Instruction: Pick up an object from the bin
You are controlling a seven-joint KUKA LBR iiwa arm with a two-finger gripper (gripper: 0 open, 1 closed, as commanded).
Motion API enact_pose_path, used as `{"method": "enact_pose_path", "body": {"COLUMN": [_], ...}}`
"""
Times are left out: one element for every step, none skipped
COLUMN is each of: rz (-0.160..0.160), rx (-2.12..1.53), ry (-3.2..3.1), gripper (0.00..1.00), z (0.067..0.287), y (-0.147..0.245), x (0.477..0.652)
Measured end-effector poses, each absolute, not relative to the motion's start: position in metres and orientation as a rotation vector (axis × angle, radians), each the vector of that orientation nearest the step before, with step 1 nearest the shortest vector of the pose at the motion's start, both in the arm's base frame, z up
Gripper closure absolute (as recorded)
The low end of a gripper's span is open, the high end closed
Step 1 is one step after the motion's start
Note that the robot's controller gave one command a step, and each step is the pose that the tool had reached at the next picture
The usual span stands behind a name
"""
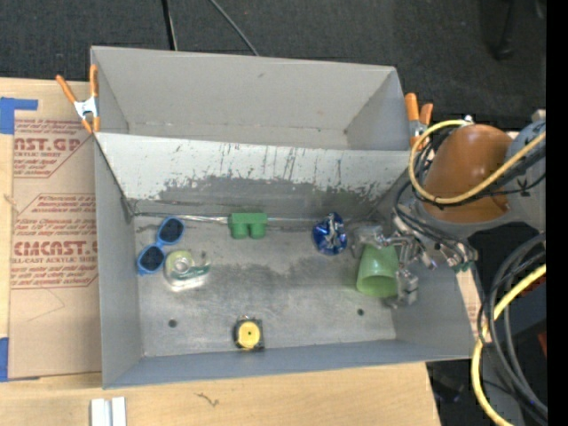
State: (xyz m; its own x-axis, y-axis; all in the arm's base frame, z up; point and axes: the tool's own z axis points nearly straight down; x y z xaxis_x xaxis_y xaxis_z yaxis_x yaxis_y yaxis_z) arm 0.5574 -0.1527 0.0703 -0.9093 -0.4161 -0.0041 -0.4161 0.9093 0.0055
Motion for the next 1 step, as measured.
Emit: {"method": "enact_pose_path", "body": {"rz": [0.010], "rx": [-0.677], "ry": [3.066], "gripper": [1.00], "z": [0.0701], "y": [-0.1514], "x": [0.5571]}}
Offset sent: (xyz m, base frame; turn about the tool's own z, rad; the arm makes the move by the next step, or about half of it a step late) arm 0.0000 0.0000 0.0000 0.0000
